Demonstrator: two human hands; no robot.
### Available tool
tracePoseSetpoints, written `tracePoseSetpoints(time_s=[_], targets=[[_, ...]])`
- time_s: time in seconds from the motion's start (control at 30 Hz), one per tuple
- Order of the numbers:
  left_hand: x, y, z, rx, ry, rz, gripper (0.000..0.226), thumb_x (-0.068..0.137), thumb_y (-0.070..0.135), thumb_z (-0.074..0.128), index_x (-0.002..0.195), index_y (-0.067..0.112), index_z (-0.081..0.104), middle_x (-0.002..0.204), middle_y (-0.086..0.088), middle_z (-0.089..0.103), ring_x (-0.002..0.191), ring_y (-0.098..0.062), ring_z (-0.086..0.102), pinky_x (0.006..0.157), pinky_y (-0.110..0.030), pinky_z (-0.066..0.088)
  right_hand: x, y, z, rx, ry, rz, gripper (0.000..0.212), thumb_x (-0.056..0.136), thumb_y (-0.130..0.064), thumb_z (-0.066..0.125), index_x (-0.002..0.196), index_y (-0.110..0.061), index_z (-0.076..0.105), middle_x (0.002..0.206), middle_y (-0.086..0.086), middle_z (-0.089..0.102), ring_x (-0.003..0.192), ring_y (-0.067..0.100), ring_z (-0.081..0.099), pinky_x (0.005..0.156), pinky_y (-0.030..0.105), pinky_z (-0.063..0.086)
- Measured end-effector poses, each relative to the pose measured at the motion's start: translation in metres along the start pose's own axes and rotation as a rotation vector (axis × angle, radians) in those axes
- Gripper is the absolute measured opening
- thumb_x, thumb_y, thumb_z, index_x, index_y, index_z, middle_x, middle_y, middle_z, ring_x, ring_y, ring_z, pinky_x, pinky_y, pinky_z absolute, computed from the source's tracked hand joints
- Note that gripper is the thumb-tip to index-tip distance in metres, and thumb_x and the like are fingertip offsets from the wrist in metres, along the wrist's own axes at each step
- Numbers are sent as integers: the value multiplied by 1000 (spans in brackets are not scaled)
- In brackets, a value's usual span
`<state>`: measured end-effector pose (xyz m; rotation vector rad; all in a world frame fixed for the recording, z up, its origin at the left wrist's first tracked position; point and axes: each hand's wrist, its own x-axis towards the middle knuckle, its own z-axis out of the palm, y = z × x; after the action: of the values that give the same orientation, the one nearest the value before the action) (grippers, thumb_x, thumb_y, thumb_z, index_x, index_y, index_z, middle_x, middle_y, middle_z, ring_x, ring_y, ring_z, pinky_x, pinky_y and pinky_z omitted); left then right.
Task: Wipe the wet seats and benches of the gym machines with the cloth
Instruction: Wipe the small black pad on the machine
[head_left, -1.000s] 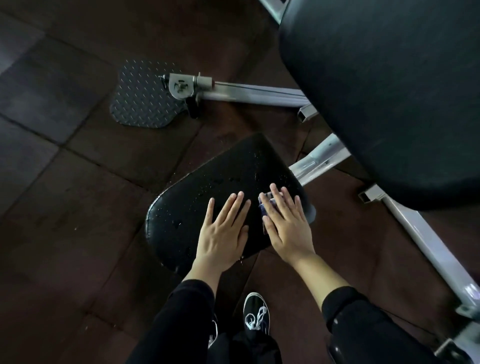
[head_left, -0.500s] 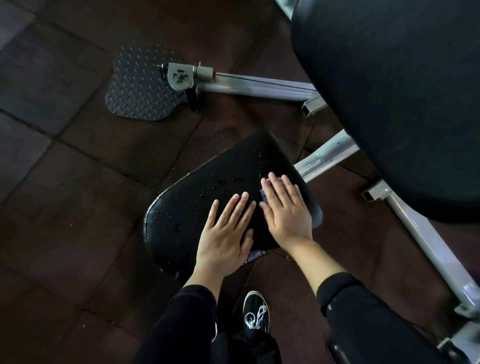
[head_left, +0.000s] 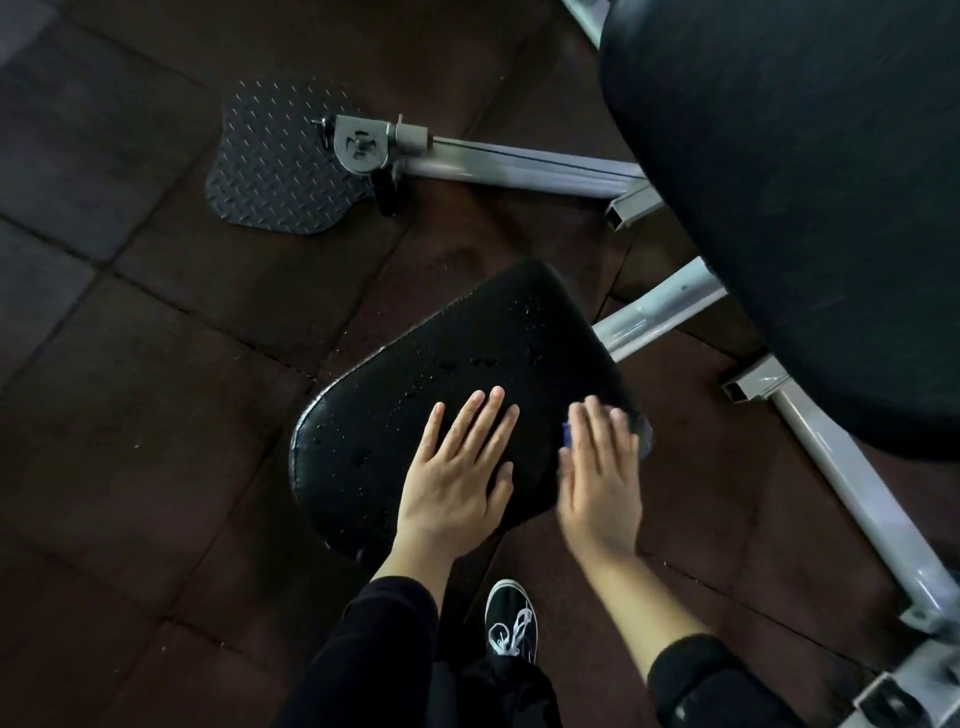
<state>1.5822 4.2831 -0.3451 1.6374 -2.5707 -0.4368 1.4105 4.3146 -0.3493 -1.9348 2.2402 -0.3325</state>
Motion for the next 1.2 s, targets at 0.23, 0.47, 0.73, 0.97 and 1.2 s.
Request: tracePoseSetpoints(time_s=[0.23, 0.47, 0.73, 0.97, 1.2], targets=[[-1, -1, -2, 8, -13, 14, 61, 96, 41, 34, 152, 20, 27, 161, -1, 16, 148, -16, 12, 119, -47, 12, 50, -14, 1, -97, -97, -113, 50, 100, -31, 30, 147, -15, 32, 154, 5, 30, 143, 28, 24, 115, 41, 20], [0, 0, -4, 10, -29, 11, 60, 98, 42, 32, 153, 20, 23, 161, 0, 13, 149, -16, 10, 119, -46, 10, 76, 39, -14, 6, -104, 26, 54, 100, -34, 18, 147, -11, 30, 152, 8, 34, 140, 26, 31, 114, 39, 28], [0, 0, -1, 1, -3, 6, 59, 96, 40, 34, 151, 19, 30, 160, -1, 19, 148, -17, 17, 119, -46, 14, 4, -3, -5, -32, -82, -4, 51, 102, -33, 22, 147, -12, 31, 155, 5, 27, 144, 25, 18, 116, 41, 17], [0, 0, -4, 22, -30, 11, 60, 98, 41, 32, 153, 20, 24, 161, -1, 13, 149, -17, 10, 120, -46, 9, 78, -1, -5, -89, -164, -118, 53, 100, -35, 19, 149, -15, 25, 156, 3, 22, 145, 28, 19, 116, 42, 19], [0, 1, -5, 17, -38, 4, 59, 98, 41, 28, 153, 19, 23, 161, -1, 14, 148, -17, 12, 119, -47, 12, 42, 31, -15, -52, -105, 46, 52, 100, -32, 22, 148, -13, 28, 155, 7, 25, 143, 29, 22, 114, 46, 25]])
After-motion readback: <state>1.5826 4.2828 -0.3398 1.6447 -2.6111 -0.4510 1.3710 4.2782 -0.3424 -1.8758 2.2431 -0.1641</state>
